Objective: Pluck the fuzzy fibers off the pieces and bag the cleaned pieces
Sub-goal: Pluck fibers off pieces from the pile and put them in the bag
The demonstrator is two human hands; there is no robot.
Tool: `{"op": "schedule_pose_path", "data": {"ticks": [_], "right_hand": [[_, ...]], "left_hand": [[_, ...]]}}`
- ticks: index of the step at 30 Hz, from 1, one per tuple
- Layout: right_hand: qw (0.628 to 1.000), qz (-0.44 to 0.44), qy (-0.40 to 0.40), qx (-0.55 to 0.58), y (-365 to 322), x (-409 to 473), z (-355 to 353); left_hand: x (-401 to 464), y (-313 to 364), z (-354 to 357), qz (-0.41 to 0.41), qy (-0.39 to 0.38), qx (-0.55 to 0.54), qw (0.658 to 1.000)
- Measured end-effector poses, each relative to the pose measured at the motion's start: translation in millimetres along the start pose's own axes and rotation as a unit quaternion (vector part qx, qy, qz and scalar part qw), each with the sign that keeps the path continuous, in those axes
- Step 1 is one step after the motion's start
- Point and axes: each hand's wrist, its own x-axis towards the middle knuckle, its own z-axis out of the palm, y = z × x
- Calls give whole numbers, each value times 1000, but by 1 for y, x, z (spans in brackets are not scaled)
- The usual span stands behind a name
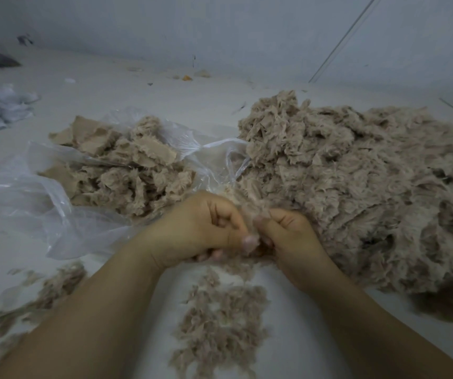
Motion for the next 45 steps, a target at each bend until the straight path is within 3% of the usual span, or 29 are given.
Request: {"op": "schedule_pose_path", "data": {"ticks": [3,9,13,15,17,20,22,23,25,27,29,32,39,45], "right_hand": [[998,-28,-49,-37,-2,-4,1],[994,-49,-74,-62,2,-3,-2],[997,-22,-66,-33,2,0,-5],[999,-3,-41,-5,4,3,-5],[998,28,-19,44,4,5,-6],[991,63,-5,120,2,8,-8],[988,69,-4,138,2,9,-9],[987,69,-7,142,3,10,-10],[987,69,-5,146,2,9,-9],[985,68,-10,156,2,9,-9],[986,68,-6,153,1,8,-8],[986,69,2,152,0,8,-6],[995,33,-42,79,0,5,-7],[993,49,0,107,3,6,-6]], "left_hand": [[11,-4,15,42,144,-20,989],[24,-12,29,50,270,72,959],[20,-9,17,30,305,-37,951],[13,-9,8,31,237,-131,962],[6,-9,-3,35,70,-172,982],[-4,-6,-15,-12,-243,-84,966],[-6,-5,-14,-34,-301,-21,953],[-5,-5,-11,-42,-264,-10,964],[2,-4,-3,-60,-82,-27,994],[11,-5,0,-79,121,-90,985],[17,-7,7,-94,216,-101,967],[18,-10,21,-121,205,-47,970],[17,-8,31,-84,138,-79,984],[24,-13,21,-56,267,-108,956]]}}
